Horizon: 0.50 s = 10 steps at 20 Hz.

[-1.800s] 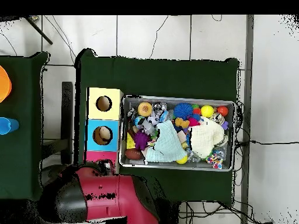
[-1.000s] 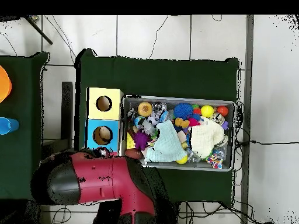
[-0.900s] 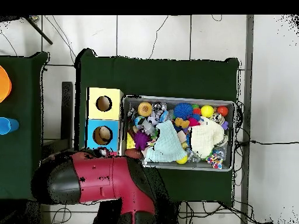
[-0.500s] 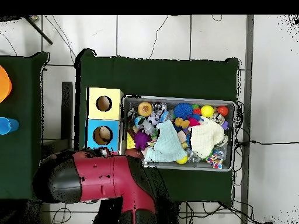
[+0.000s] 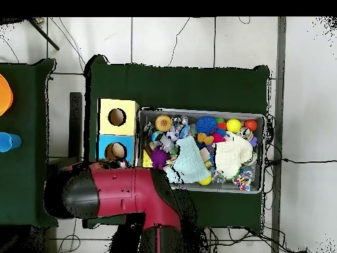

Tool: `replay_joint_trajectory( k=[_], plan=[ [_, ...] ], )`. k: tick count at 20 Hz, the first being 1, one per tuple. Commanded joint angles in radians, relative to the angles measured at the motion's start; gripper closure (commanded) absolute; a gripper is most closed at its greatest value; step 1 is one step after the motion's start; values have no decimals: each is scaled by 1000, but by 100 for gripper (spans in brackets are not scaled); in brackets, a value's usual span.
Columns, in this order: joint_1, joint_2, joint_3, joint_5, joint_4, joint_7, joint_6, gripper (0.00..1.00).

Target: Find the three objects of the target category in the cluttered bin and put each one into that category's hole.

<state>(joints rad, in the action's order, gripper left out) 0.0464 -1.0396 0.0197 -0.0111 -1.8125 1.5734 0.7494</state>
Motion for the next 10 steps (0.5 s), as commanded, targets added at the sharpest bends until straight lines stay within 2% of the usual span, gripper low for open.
replay_joint_trajectory(
  k=[1,4,8,10],
  plan=[
    [-35,73,-30,3,81,137,151,0],
    [-39,79,-29,-3,91,126,140,0],
    [-132,97,-77,26,46,18,46,0],
    [-164,86,-86,24,38,-17,53,0]
  ],
)
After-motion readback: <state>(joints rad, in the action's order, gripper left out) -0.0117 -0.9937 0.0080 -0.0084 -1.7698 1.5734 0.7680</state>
